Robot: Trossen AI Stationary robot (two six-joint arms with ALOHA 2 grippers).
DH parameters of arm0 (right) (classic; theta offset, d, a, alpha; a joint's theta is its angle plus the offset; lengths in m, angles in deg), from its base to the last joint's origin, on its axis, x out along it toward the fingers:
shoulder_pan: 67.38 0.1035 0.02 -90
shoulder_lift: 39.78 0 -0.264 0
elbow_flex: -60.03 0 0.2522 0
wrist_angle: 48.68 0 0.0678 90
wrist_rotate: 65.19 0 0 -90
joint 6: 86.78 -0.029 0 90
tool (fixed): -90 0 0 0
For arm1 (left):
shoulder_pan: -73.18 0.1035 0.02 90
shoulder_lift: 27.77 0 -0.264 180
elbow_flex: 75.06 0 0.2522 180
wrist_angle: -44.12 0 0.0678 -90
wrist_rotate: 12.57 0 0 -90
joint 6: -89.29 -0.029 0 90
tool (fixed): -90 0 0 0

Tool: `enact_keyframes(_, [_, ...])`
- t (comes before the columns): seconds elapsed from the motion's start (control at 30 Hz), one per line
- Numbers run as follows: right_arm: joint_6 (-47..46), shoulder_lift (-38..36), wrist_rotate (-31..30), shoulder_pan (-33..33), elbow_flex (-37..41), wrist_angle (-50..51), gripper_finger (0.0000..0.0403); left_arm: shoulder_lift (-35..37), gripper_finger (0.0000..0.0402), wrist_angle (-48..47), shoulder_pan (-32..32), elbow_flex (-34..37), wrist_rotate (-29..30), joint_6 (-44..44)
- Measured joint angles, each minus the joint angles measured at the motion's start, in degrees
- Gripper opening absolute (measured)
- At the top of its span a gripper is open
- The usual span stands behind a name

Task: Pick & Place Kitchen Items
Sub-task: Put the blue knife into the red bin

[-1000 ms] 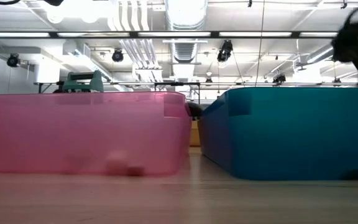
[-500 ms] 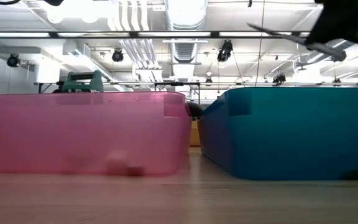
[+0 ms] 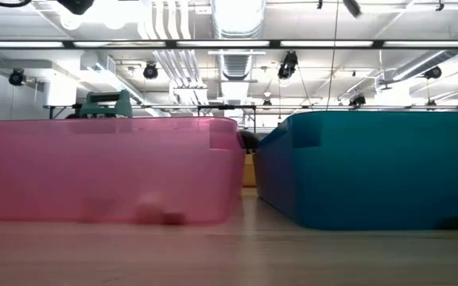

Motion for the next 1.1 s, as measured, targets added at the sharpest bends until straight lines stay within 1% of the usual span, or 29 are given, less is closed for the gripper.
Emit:
enact_keyframes(0.07, [4.80, 1.85, 0.02, -0.79, -1.44, -2.83, 0.0019, -1.70, 0.0237, 1.75, 2.11, 0.00, -0.11, 0.00])
enact_keyframes(0.13, [8.79, 3.69, 0.75, -1.75, -2.84, -5.57, 0.0019, -3.38, 0.0237, 3.47, 4.52, 0.00, -1.95, -0.01])
enact_keyframes(0.17, [10.04, 4.59, 1.48, -2.28, -3.49, -6.01, 0.0019, -4.31, 0.0237, 4.95, 5.75, 0.00, -4.22, 0.08])
enact_keyframes(0.3, [13.17, 7.94, 2.40, -4.74, -5.69, -7.11, 0.0019, -8.61, 0.0237, 11.79, 10.04, -0.32, -16.45, 1.27])
enact_keyframes(0.37, [13.87, 9.29, 2.43, -5.91, -6.63, -7.08, 0.0019, -11.02, 0.0237, 12.85, 11.16, -1.51, -19.45, 1.84])
enact_keyframes(0.5, [16.07, 11.30, 2.96, -7.92, -8.30, -8.22, 0.0019, -17.21, 0.0237, 12.64, 12.57, -5.01, -18.93, 1.53])
enact_keyframes(0.57, [18.49, 11.76, 5.12, -8.81, -8.69, -10.49, 0.0019, -20.68, 0.0237, 12.78, 13.17, -7.66, -18.71, 1.51])
enact_keyframes(0.6, [19.82, 12.08, 5.98, -9.21, -8.75, -11.79, 0.0019, -22.33, 0.0237, 12.77, 13.26, -9.05, -17.77, 1.90])
enact_keyframes(0.7, [23.20, 12.25, 6.97, -9.82, -8.83, -14.91, 0.0019, -27.26, 0.0237, 12.78, 13.28, -13.12, -12.36, 3.65])
enact_keyframes(0.77, [24.75, 12.21, 6.93, -9.84, -8.79, -16.04, 0.0019, -30.10, 0.0237, 12.71, 13.28, -15.21, -10.59, 3.87])
enact_keyframes(0.93, [30.47, 12.23, 7.95, -9.60, -8.06, -21.30, 0.0019, -35.79, 0.0237, 12.85, 13.26, -20.07, -10.51, 5.16])
enact_keyframes(1.1, [33.77, 12.42, 10.67, -9.61, -6.60, -25.43, 0.0019, -38.97, 0.0237, 13.84, 13.26, -22.37, -10.95, 4.41])
